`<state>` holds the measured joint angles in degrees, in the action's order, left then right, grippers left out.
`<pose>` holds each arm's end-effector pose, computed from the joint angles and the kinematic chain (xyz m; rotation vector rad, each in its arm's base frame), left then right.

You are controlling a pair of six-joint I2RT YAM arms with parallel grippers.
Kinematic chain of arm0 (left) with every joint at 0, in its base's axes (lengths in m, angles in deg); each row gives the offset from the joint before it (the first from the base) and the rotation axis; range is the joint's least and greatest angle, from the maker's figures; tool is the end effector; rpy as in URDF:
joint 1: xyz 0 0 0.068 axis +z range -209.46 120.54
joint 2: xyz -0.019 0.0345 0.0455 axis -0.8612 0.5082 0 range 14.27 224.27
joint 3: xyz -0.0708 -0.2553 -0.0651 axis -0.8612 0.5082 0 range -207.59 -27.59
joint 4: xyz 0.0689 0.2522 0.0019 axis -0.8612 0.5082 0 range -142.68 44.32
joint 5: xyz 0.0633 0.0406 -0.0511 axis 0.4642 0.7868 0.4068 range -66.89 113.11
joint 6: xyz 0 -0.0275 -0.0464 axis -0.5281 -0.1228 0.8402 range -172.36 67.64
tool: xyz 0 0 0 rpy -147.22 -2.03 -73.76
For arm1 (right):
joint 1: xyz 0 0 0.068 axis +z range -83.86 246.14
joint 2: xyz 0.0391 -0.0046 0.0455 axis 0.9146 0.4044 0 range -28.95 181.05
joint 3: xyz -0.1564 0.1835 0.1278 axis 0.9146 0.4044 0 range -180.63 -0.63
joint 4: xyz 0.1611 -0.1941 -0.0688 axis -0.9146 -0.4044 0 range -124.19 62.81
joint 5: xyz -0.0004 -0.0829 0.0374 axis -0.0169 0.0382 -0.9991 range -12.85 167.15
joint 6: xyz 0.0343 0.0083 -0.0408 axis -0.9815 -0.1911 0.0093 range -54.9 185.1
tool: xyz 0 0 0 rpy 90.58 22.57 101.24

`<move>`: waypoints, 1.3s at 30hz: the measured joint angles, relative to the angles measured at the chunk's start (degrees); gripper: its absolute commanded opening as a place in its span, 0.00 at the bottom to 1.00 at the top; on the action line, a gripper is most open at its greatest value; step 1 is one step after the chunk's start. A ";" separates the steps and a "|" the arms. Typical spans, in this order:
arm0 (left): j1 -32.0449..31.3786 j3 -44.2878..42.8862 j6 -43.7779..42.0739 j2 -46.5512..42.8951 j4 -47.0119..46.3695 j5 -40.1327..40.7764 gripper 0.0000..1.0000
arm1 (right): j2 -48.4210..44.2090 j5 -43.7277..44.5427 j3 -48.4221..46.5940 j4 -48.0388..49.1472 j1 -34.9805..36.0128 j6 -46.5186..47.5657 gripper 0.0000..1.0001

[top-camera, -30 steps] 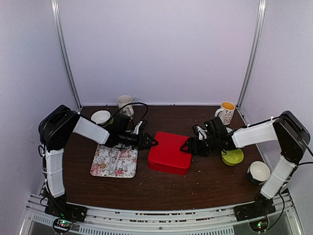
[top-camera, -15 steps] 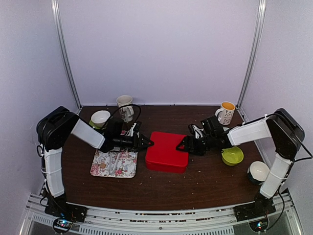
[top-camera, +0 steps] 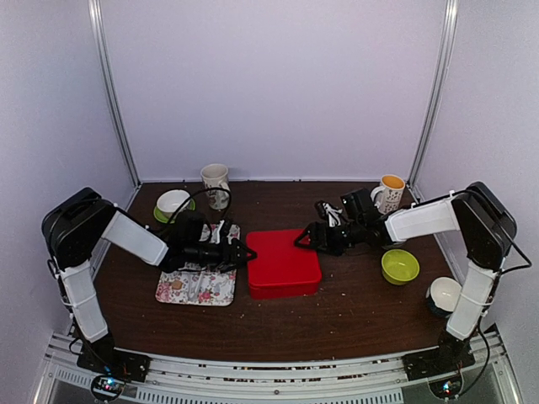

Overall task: Pack the chocolate
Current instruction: Rotate the packed packing box at the center of the board.

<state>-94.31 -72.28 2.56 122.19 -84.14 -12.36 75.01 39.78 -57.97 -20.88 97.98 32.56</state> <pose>0.2777 -0.2185 0.1188 0.0029 2.4411 -1.4892 0.3060 0.2154 0.1667 -0.3651 2.4288 1.2929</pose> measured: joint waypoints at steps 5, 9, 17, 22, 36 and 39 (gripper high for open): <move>0.44 -2.21 -2.27 -0.42 5.38 0.48 0.74 | -0.24 0.20 -0.55 -1.16 0.00 2.12 0.88; 1.22 -4.35 -5.05 -0.42 10.29 0.26 0.95 | -1.79 1.84 -0.42 -4.00 0.00 3.85 0.90; 1.62 -13.38 -13.03 -1.46 27.02 5.20 0.98 | -10.43 4.61 4.17 -7.30 0.28 6.08 0.92; 2.97 -17.66 -16.11 -1.53 33.03 6.82 0.98 | -14.93 6.08 7.10 -9.64 1.66 7.96 0.93; 6.21 -32.17 -27.28 2.47 39.67 5.90 0.77 | -25.81 11.26 17.51 -9.79 12.46 8.15 0.69; 7.43 -33.90 -28.11 4.11 39.80 5.07 0.46 | -29.42 12.68 21.62 -9.75 16.20 7.85 0.41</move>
<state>-86.88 -106.18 -25.55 126.30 -44.34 -7.29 45.59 52.46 -36.36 -30.63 114.18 40.41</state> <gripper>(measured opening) 0.720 0.649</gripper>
